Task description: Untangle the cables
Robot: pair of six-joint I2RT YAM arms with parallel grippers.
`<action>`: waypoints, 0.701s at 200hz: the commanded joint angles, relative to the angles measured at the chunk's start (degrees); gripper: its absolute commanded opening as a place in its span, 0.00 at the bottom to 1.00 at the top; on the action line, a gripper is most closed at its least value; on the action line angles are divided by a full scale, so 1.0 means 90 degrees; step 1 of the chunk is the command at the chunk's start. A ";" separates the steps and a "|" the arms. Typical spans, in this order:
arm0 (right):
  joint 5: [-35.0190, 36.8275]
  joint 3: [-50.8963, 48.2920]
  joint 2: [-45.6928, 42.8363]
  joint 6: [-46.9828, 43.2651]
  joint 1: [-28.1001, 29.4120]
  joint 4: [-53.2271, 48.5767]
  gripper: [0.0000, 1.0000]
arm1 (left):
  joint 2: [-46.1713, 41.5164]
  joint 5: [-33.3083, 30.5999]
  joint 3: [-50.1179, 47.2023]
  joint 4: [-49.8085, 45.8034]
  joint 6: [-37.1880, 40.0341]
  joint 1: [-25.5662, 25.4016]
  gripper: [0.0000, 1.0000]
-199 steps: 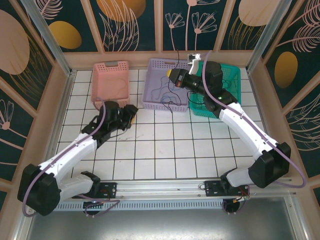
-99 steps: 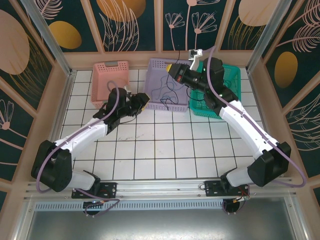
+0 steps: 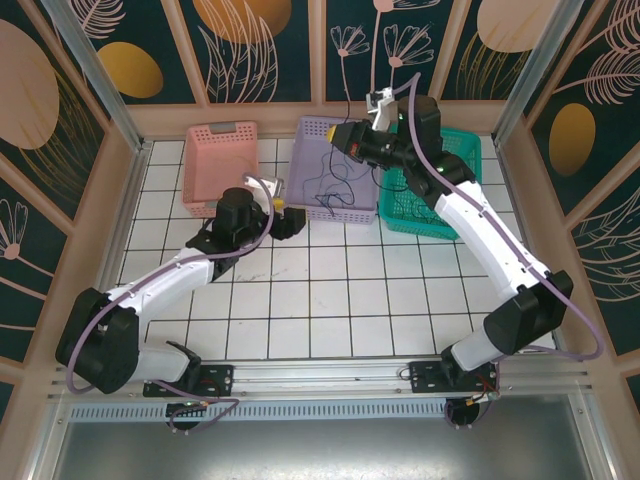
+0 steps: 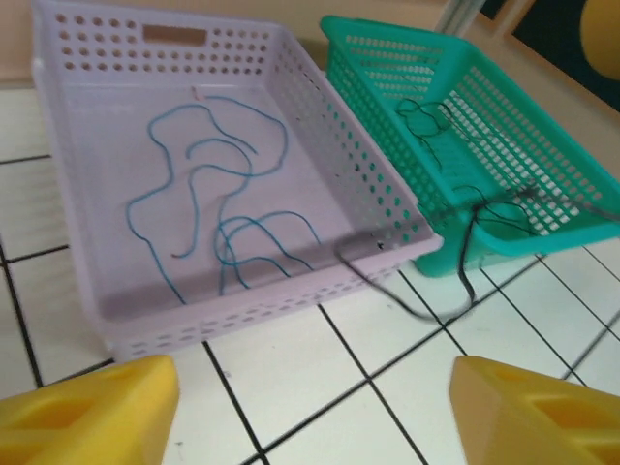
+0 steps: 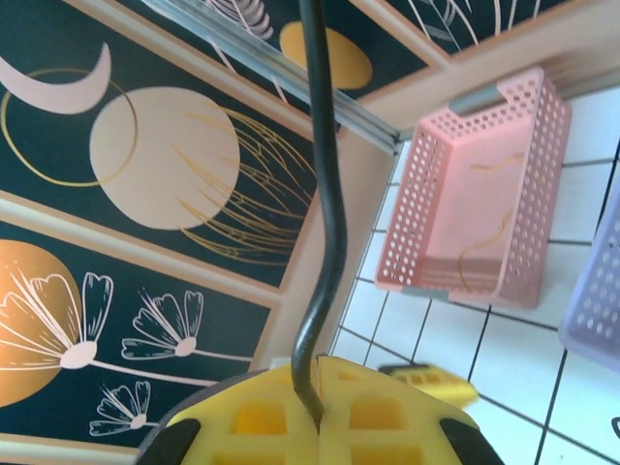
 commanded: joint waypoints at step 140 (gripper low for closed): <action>-0.1445 0.0835 0.0536 -0.0351 0.0113 -0.1193 0.00 | -0.0305 -0.0335 -0.0838 0.0896 0.3536 -0.0581 0.77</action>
